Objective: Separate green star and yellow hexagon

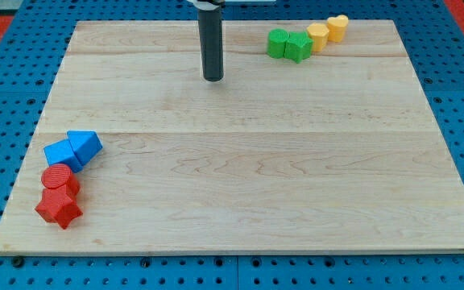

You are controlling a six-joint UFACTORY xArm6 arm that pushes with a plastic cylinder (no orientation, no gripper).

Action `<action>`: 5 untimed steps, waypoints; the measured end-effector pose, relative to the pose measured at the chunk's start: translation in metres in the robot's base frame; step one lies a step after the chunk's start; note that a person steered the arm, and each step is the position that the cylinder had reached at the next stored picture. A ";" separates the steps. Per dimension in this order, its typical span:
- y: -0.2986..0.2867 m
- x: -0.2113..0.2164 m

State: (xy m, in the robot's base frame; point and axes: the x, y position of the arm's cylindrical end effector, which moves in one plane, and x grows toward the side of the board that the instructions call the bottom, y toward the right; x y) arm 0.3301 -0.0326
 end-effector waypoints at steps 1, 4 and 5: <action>0.015 0.000; 0.180 -0.026; 0.236 -0.054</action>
State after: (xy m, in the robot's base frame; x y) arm 0.2760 0.2034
